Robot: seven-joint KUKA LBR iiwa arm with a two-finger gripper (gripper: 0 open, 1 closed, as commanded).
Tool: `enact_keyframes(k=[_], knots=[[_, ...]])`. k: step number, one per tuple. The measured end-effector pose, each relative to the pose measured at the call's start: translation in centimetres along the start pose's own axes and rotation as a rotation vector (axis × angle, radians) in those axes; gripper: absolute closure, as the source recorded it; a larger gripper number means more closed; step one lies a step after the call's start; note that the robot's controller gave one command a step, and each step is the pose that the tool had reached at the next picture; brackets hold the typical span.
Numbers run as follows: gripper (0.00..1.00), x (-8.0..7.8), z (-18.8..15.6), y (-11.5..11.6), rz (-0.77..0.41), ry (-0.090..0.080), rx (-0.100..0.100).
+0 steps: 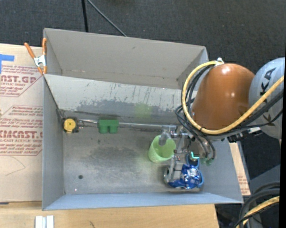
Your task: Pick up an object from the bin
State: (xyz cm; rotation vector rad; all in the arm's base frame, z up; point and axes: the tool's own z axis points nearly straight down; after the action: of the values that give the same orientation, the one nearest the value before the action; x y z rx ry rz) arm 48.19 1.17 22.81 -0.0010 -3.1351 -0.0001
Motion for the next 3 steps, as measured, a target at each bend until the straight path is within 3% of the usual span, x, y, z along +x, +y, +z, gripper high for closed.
enact_keyframes(k=[1, 2, 3], knots=[[0.0, -11.4, 15.8, -7.9, -0.127, -0.018, 0.002], [0.0, -9.4, 12.7, -2.0, 0.671, -0.007, -0.003], [0.0, -9.3, 12.6, -3.7, 0.892, -0.006, -0.002]])
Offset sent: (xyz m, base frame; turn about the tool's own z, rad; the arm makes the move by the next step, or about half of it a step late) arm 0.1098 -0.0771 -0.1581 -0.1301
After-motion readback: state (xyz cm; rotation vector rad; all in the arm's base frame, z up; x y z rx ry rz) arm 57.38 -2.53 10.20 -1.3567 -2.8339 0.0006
